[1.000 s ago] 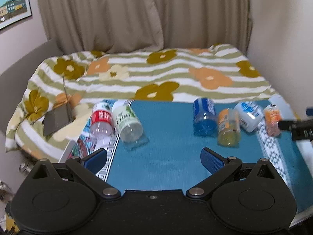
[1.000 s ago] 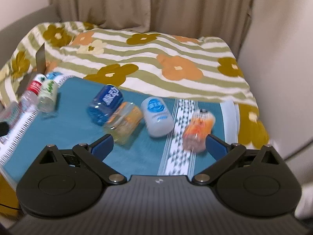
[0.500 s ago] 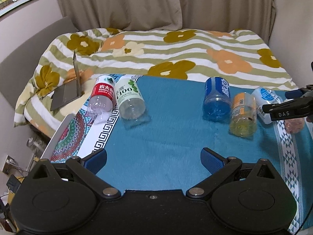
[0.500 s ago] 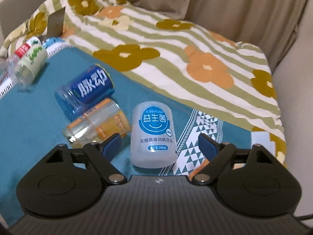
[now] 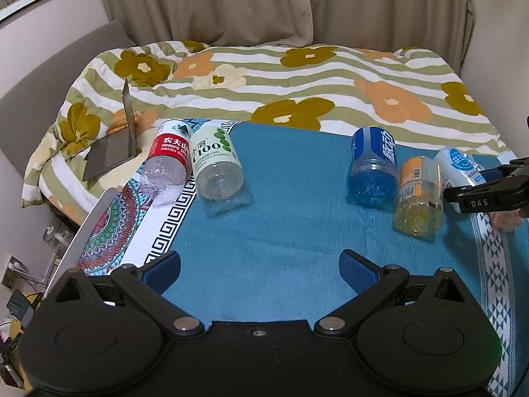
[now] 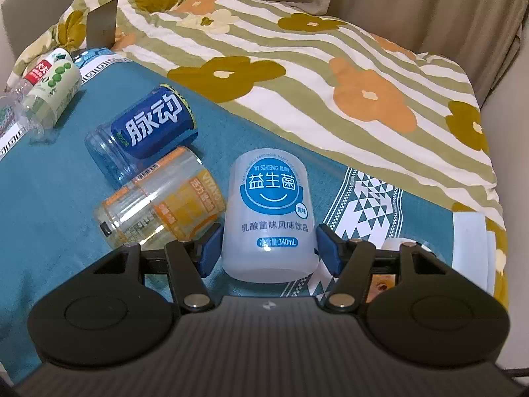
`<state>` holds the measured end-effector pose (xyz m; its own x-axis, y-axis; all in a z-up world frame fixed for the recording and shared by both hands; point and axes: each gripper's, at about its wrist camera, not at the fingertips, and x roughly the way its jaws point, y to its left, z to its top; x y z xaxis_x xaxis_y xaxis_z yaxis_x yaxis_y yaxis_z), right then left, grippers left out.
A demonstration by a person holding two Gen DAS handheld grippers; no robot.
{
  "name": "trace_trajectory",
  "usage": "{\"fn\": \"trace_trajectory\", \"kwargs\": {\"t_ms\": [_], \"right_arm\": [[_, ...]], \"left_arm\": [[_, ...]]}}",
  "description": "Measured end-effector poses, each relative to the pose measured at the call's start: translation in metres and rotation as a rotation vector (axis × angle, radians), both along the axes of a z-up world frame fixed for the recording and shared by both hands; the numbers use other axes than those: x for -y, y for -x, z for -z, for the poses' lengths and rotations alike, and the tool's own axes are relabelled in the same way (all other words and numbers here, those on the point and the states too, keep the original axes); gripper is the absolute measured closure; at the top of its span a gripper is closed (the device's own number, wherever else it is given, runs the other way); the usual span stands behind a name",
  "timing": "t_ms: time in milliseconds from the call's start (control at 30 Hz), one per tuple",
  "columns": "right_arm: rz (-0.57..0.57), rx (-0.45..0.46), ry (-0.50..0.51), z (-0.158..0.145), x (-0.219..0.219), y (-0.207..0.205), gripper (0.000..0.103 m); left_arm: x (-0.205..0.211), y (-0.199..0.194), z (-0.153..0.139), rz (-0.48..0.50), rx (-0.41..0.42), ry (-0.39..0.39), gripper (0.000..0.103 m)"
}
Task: Flip cup upright
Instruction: 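Lift the white cup off the cloth with the right tool, then carry the cup toward the left tool while the left tool grasps it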
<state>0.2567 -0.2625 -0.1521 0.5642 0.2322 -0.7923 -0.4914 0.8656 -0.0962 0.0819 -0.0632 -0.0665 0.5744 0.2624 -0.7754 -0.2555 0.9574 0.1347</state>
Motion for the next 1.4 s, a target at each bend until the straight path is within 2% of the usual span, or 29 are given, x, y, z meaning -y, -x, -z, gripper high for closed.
{"fn": "trace_trajectory", "kwargs": {"t_ms": [300,500,667,1000,1400], "right_arm": [[0.056,0.05,0.001,-0.03,0.003,0.022,0.027],[0.128,0.068,-0.048,-0.062,-0.004,0.064,0.027],[0.22,0.036,-0.098,-0.071,-0.029,0.105,0.027],[0.373,-0.057,-0.184,-0.042,-0.09,0.158,0.027],[0.464,-0.072,-0.223,0.001,-0.127,0.165,0.027]], "left_arm": [[-0.008,0.009,-0.01,0.038,0.028,0.017,0.0],[-0.022,0.019,-0.019,0.086,0.05,0.024,0.0],[-0.039,0.03,-0.023,0.143,0.062,0.023,0.0],[-0.079,0.045,-0.017,0.255,0.045,0.027,0.0],[-0.109,0.044,-0.001,0.294,-0.001,0.026,0.0]]}}
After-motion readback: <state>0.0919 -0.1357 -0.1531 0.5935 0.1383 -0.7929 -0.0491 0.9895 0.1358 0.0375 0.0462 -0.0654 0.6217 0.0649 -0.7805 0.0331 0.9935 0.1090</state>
